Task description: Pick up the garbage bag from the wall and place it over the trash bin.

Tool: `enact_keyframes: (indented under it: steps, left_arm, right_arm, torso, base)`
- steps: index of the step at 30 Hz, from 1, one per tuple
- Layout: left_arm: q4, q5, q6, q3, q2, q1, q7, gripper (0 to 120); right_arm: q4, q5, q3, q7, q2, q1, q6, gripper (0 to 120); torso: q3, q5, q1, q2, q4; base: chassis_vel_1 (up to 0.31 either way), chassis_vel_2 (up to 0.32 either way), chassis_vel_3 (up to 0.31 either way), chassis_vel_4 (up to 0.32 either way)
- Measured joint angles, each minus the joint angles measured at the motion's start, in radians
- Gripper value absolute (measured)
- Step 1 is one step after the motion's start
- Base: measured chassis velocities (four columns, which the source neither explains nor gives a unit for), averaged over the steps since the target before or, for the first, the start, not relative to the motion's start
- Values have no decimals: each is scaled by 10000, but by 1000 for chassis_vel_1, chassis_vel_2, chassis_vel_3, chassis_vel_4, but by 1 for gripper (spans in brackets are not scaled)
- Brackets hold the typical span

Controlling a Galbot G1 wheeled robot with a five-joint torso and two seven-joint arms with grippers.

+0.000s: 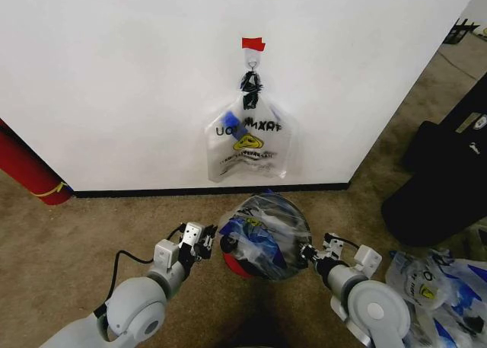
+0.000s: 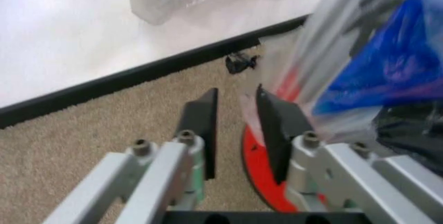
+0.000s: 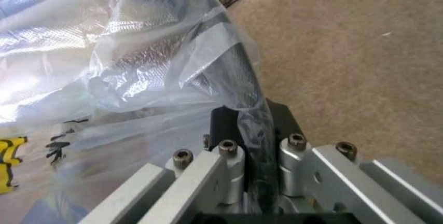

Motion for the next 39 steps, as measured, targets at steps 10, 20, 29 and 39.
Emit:
enact_keyframes:
  steps: [10,20,29,39]
  left_arm:
    - [-1178,-57,-19,-224,331,-101,-264,66]
    - [-2269,-1135,811,868,721,-928,161,98]
    - [-1474,-1263,1204,1644,567,-2030,146,96]
    - [-929,-936,1240,1743,375,-1971,103,74]
  right_arm:
    - [335,-631,340,22,99,-270,12,0]
    - [379,-1706,-113,-96,127,-245,96,0]
    - [271,-2136,-402,-294,121,-198,123,0]
    - [150,-2254,-687,-305,156,-103,231,0]
  torso:
    - [0,0,0,0,-1]
    - [1,0,0,0,-2]
    - [2,0,0,0,-4]
    - [2,-1,0,0,0]
  base:
    - [0,0,0,0]
    - [0,0,0,0]
    - [0,0,0,0]
    - [0,0,0,0]
